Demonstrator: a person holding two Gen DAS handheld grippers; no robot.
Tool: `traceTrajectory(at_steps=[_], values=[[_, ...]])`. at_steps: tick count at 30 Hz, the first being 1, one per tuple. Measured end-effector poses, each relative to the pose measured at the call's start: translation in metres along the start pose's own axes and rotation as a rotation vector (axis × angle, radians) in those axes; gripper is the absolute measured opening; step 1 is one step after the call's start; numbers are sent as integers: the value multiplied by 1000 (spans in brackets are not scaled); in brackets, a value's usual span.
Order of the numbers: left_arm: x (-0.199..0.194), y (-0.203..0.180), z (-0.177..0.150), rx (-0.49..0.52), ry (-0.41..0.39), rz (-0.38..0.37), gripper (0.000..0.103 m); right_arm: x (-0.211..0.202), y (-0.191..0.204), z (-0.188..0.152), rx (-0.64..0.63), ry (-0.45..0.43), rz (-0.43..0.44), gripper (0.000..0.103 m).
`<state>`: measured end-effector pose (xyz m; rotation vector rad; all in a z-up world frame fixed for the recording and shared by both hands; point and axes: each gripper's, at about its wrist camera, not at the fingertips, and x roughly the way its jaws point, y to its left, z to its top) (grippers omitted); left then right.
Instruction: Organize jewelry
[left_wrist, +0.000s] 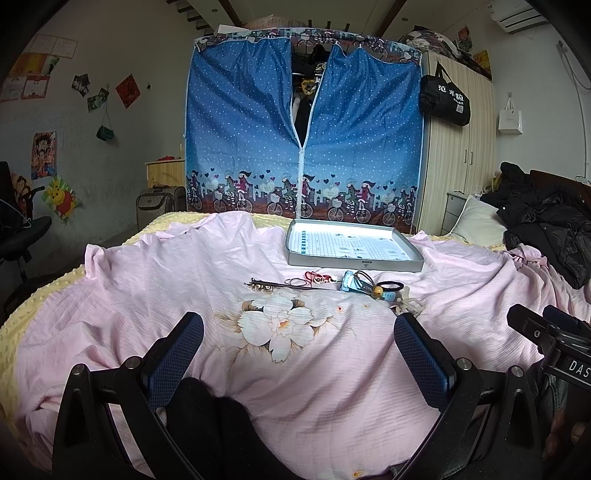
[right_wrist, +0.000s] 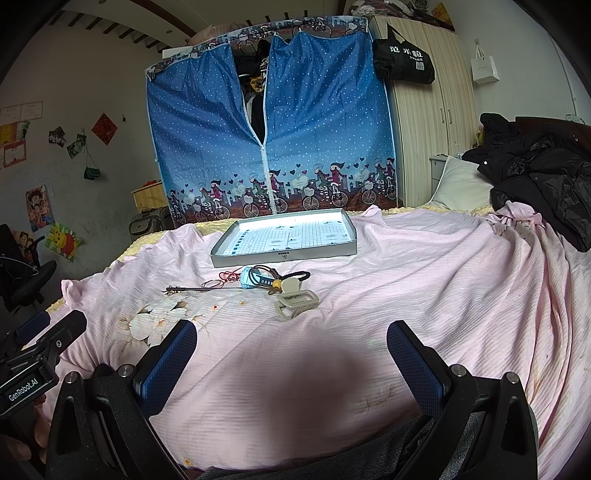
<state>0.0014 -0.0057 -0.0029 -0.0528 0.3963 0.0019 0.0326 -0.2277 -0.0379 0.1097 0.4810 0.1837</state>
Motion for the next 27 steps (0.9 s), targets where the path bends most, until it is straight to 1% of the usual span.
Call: traceTrajectory(at_steps=[7,12,14,17,20,23,27], values=[[1,-1,-3,-3,9,-1,101,0,-1,0,3,3,0,103],[8,1,-6,-23,46,-7,101,5,-4,1,36,31,3,103],[10,3,-7,-29,57,-10,101,9,-10,2,69,58,5,103],[15,7,-8,-39,87,-6,101,18,-23,5,139,128,21,103],[23,14,-11,-76,126,-20,101,32,-35,7,195,197,54,103],[38,19,-8,-111,171,-34,101,48,-39,11,180,259,71,103],[60,20,0,-80,200,-40,101,83,-37,18,103,340,94,103]])
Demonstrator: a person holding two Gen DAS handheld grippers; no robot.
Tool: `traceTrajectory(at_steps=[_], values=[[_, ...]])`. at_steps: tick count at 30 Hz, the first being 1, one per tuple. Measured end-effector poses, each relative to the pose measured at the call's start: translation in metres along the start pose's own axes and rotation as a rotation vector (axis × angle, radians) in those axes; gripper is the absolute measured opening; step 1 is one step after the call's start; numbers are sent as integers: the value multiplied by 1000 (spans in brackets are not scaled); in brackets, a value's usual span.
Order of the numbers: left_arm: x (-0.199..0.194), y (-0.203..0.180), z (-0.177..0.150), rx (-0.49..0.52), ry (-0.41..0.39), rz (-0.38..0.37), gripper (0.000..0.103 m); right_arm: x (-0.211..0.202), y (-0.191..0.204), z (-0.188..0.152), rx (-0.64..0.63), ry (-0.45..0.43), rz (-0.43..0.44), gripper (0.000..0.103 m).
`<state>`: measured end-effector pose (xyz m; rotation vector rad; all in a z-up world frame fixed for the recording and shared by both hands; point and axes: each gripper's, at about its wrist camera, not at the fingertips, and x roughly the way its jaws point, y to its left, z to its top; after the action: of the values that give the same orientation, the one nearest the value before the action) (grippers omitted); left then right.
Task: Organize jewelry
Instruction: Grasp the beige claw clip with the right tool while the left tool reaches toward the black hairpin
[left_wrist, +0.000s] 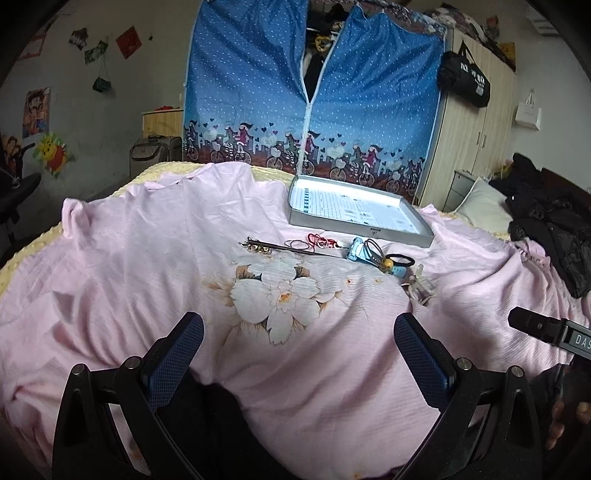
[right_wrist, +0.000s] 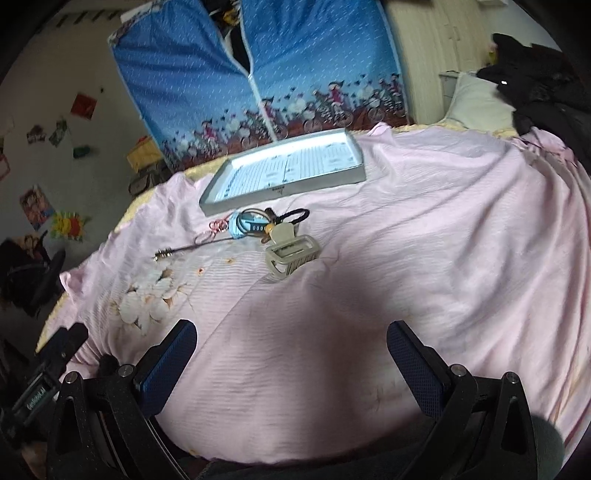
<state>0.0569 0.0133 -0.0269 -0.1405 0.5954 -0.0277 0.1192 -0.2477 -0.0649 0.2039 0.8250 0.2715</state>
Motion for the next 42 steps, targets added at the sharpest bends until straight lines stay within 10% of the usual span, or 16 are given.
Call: traceTrajectory(at_steps=[18,32,42], values=[[141,17,56,198,198,-82,101,141,-18,62,-115,281,92,103],[216,66,92,343,253,-129,101,174,-18,75,-141,232,134,102],[271,82,91,280,509,-294,100,178,-10,75,-152,204,200,92]])
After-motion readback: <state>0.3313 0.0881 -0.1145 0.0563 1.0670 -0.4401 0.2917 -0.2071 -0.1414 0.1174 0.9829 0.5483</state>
